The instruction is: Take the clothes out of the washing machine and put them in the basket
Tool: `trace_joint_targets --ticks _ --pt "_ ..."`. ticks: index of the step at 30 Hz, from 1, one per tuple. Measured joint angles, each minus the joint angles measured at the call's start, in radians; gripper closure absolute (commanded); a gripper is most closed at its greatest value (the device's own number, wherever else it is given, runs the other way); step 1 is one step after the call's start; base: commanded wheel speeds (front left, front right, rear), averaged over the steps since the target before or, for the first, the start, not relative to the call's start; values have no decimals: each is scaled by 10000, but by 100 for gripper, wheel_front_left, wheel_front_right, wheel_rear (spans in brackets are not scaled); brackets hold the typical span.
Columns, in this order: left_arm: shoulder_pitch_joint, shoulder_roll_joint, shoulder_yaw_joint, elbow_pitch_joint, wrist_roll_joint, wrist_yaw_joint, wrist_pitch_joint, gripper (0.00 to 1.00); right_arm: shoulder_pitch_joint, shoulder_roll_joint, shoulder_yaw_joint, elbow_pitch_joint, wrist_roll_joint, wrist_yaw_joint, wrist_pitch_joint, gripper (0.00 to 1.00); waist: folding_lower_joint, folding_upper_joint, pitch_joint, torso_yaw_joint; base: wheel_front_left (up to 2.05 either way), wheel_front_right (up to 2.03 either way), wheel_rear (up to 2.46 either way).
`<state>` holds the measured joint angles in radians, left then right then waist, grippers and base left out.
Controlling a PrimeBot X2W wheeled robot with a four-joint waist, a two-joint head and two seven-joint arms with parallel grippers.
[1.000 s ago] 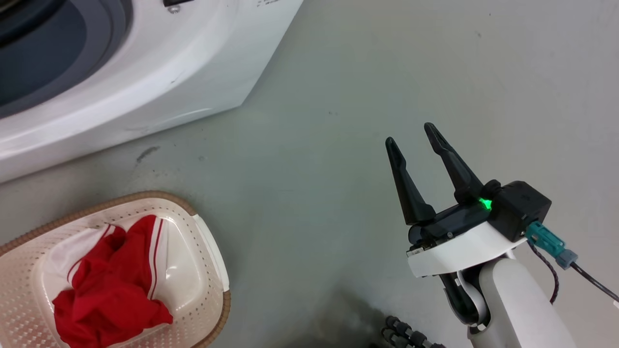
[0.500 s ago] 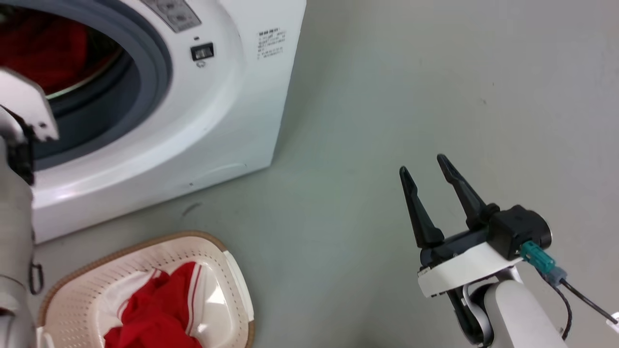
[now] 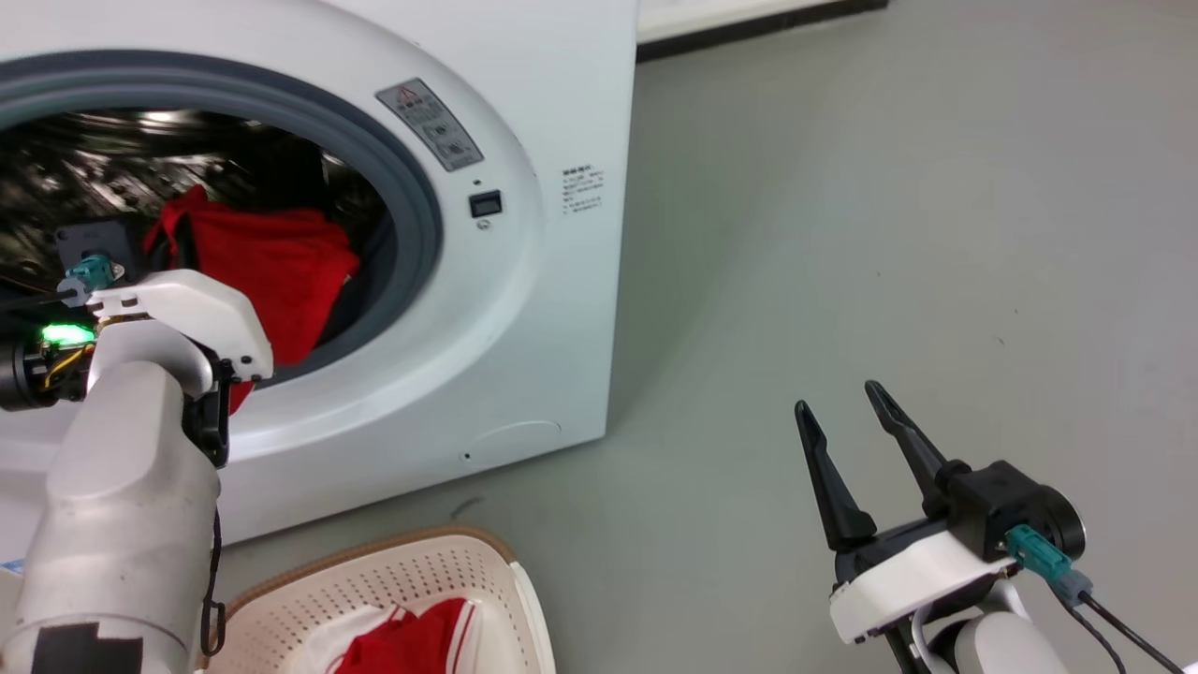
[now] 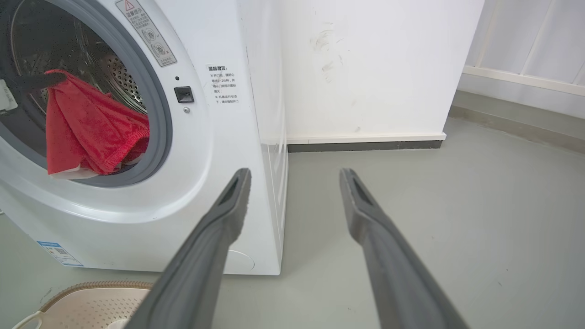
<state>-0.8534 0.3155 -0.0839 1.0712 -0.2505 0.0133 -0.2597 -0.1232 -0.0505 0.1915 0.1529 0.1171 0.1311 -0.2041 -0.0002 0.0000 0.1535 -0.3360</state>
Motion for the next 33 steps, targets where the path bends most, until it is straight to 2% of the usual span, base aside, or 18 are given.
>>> trace_joint_targets --ticks 5,6,13,23,29,33 --pt "964 -307 265 -1929 -82 61 -25 100 374 0 -69 -224 -81 0 228 0 0 0 -539 285 0 0 0" --pt "964 -307 265 -1929 -82 61 -25 100 374 0 -69 -224 -81 0 228 0 0 0 -539 285 0 0 0" --pt "2657 -792 489 -4939 -96 148 -35 100 786 2 -278 -598 -217 0 474 0 -1 0 -971 734 0 0 0" --pt "5991 -1536 265 -8805 -69 594 38 100 1121 0 -215 -918 -316 0 732 0 -1 0 -1131 1244 0 0 0" --pt "7826 -1835 -58 -10034 -159 836 554 100 1115 2 -211 -1104 -320 0 757 0 1 0 -855 1410 0 0 0" --pt "8456 -2027 -573 -9831 -280 594 738 100 1034 0 -253 -1170 -314 0 708 0 0 0 -472 1557 0 0 0"
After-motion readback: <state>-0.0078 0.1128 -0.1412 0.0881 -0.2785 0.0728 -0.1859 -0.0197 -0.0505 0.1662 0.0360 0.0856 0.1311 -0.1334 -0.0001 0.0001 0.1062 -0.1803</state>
